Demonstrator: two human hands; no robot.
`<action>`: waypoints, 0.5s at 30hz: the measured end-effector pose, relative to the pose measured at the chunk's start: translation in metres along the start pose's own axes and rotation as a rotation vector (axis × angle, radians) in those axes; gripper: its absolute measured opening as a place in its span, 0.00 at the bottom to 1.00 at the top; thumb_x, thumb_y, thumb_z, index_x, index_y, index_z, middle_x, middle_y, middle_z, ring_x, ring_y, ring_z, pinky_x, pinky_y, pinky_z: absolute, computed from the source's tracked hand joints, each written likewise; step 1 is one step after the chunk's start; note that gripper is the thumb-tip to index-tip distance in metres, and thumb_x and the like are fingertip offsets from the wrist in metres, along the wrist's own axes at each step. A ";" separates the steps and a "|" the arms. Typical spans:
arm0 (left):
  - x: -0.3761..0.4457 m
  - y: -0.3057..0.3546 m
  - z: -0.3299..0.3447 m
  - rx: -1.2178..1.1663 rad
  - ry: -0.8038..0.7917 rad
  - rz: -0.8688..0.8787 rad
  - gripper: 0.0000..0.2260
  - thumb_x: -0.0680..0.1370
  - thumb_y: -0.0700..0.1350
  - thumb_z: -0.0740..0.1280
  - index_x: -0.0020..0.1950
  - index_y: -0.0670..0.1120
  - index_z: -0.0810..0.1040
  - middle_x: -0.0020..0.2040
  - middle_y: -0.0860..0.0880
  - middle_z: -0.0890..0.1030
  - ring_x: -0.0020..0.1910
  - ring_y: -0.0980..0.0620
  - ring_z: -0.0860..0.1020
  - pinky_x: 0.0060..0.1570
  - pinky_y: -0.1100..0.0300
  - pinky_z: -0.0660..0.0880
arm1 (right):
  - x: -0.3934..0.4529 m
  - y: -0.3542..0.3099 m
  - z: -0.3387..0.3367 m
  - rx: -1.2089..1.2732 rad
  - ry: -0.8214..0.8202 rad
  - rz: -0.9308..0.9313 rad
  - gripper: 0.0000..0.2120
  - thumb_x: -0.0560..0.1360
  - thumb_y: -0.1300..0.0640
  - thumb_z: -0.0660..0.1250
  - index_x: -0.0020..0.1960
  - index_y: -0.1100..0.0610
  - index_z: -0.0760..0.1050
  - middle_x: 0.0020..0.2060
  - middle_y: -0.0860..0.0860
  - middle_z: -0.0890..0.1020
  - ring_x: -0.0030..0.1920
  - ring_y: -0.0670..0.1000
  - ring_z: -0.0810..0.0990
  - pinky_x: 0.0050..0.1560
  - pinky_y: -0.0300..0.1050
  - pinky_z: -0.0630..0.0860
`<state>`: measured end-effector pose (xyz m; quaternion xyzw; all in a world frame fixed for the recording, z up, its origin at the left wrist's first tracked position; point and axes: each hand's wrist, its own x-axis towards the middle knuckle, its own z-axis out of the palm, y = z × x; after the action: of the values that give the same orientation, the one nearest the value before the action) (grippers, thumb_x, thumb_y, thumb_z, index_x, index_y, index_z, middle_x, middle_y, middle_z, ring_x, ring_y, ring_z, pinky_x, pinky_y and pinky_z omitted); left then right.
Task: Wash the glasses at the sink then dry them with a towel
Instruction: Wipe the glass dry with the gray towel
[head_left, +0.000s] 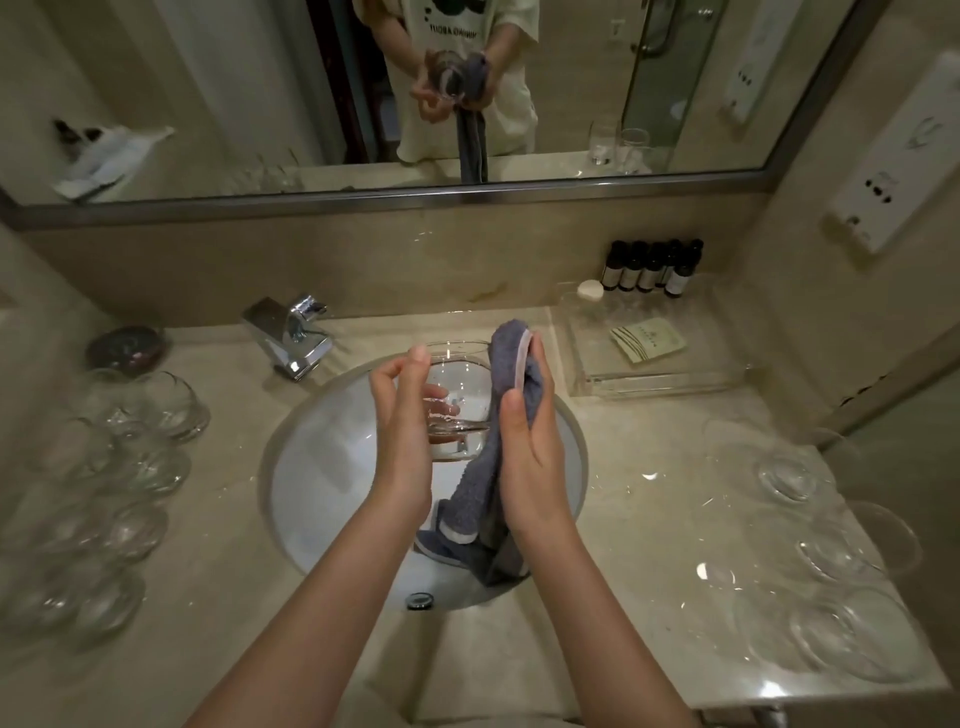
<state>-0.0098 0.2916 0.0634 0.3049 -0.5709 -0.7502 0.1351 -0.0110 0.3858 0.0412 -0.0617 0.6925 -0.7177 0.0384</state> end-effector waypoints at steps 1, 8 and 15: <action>-0.003 -0.001 0.000 0.016 0.014 0.046 0.11 0.79 0.59 0.62 0.51 0.52 0.71 0.45 0.46 0.78 0.42 0.50 0.79 0.44 0.51 0.76 | -0.001 0.000 0.000 -0.005 0.001 -0.003 0.22 0.77 0.39 0.53 0.69 0.29 0.53 0.64 0.25 0.64 0.58 0.21 0.65 0.55 0.19 0.63; -0.015 0.005 0.001 -0.023 -0.158 0.059 0.27 0.60 0.61 0.74 0.53 0.51 0.73 0.49 0.46 0.82 0.43 0.52 0.83 0.44 0.57 0.78 | -0.002 -0.007 0.001 0.062 0.034 -0.017 0.19 0.80 0.43 0.52 0.69 0.34 0.53 0.63 0.29 0.65 0.57 0.19 0.65 0.53 0.18 0.63; -0.016 0.012 -0.007 0.180 -0.170 0.115 0.27 0.62 0.71 0.63 0.48 0.53 0.81 0.41 0.52 0.79 0.42 0.55 0.78 0.49 0.58 0.74 | -0.008 -0.007 0.002 0.163 0.039 0.108 0.26 0.73 0.38 0.51 0.70 0.36 0.52 0.65 0.35 0.68 0.57 0.24 0.68 0.59 0.23 0.67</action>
<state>0.0055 0.2915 0.0782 0.2180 -0.6617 -0.7102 0.1011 -0.0023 0.3856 0.0482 -0.0071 0.6348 -0.7696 0.0686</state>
